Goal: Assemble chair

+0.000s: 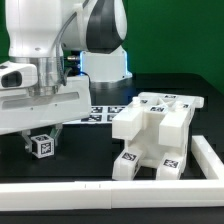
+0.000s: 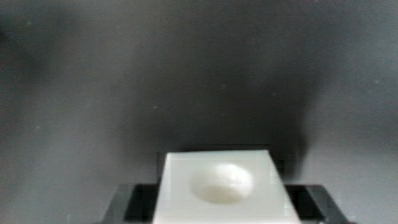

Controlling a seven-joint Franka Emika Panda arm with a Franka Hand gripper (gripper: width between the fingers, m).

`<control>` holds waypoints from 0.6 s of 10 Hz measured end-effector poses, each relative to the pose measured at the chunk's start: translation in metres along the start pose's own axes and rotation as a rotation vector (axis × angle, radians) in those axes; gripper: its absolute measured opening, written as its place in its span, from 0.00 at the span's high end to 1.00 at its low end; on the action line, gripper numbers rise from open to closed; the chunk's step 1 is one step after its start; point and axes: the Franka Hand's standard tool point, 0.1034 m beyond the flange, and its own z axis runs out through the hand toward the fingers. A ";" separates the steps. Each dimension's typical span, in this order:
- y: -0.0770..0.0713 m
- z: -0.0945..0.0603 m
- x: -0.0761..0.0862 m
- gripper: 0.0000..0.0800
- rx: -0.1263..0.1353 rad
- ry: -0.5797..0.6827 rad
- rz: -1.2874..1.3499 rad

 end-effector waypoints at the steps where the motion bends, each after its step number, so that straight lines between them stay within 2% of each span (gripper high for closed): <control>1: -0.009 -0.003 -0.009 0.67 0.037 -0.018 0.131; 2: -0.027 -0.011 -0.020 0.67 0.092 -0.046 0.302; 3: -0.038 -0.024 -0.027 0.67 0.136 -0.058 0.443; 4: -0.034 -0.026 -0.023 0.67 0.112 -0.039 0.495; 6: -0.036 -0.023 -0.024 0.67 0.116 -0.050 0.664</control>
Offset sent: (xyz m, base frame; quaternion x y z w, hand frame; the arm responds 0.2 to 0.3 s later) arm -0.0006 -0.0110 0.0184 -0.0753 0.0274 0.1922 0.9781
